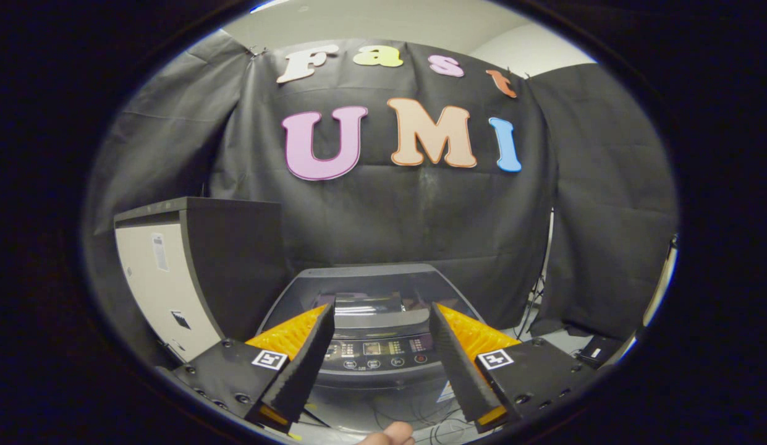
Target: Put the clothes into the washing machine and then close the washing machine lid.
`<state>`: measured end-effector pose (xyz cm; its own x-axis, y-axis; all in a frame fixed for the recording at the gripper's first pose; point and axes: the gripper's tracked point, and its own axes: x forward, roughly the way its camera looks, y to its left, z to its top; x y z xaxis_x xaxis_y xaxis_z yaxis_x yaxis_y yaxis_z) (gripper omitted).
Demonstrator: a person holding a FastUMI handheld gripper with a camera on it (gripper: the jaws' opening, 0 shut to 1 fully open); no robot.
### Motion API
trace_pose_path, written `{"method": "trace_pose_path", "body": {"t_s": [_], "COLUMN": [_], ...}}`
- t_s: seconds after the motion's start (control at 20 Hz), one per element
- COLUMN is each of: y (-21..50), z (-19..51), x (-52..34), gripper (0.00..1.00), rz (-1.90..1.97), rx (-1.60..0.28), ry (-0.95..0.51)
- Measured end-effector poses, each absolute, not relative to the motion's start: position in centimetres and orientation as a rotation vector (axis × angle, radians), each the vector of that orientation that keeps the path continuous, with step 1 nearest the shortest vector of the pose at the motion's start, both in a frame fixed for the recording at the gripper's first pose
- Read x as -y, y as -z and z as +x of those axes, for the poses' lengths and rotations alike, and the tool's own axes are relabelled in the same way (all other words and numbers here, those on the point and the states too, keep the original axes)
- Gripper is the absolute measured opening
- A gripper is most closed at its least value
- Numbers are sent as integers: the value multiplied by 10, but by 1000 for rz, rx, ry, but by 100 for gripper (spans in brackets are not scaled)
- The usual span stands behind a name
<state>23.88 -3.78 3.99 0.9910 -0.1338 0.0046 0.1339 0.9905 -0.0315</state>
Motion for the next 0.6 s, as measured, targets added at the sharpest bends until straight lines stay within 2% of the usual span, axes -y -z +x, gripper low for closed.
{"method": "trace_pose_path", "body": {"t_s": [0.6], "y": [-71], "z": [206], "x": [10], "gripper": [96], "rz": [-62], "rx": [66], "ry": [75]}}
